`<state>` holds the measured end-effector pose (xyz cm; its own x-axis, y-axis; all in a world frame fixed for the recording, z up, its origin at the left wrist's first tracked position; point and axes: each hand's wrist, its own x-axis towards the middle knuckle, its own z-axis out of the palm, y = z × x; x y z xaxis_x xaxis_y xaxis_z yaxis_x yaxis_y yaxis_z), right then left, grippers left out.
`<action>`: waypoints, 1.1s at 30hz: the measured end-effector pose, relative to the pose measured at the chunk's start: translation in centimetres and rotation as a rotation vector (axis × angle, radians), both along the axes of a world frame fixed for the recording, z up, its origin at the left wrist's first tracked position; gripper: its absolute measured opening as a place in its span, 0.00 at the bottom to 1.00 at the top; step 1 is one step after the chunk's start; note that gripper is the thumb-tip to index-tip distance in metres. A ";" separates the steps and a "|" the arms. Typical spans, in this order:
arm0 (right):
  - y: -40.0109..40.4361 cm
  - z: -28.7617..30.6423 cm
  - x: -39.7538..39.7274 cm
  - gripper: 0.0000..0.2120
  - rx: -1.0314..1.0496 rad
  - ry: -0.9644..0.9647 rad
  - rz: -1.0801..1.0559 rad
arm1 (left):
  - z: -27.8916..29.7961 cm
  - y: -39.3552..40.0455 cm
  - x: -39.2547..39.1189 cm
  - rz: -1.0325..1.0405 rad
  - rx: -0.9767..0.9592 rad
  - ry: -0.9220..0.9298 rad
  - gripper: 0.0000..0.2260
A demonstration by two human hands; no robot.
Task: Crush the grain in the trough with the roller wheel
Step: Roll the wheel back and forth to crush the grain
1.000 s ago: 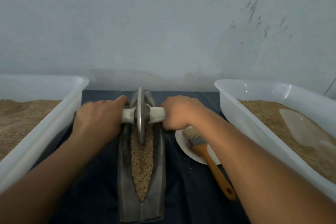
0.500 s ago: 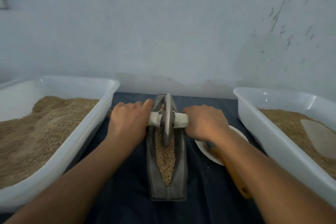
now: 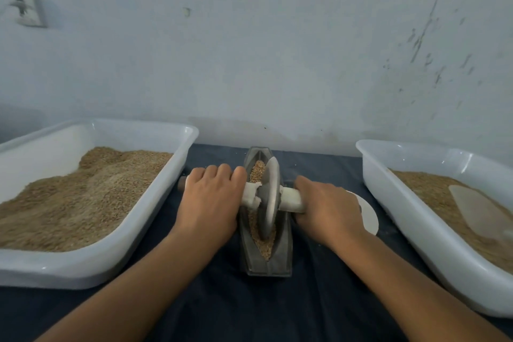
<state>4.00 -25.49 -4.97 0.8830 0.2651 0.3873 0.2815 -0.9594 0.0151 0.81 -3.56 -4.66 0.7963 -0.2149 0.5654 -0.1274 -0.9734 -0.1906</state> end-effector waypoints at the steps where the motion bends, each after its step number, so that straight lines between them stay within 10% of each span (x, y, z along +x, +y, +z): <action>1: -0.2 -0.2 -0.1 0.12 0.007 0.007 -0.003 | 0.1 -0.1 0.1 0.000 0.006 0.008 0.18; 33: 1.2 3.2 9.3 0.06 -0.166 0.217 0.090 | 0.3 0.8 8.5 0.152 -0.050 0.103 0.10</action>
<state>13.33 -24.28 -1.78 0.9107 0.3898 0.1369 0.3789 -0.9201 0.0997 9.30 -2.73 -4.33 0.8716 -0.0616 0.4863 0.0056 -0.9908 -0.1356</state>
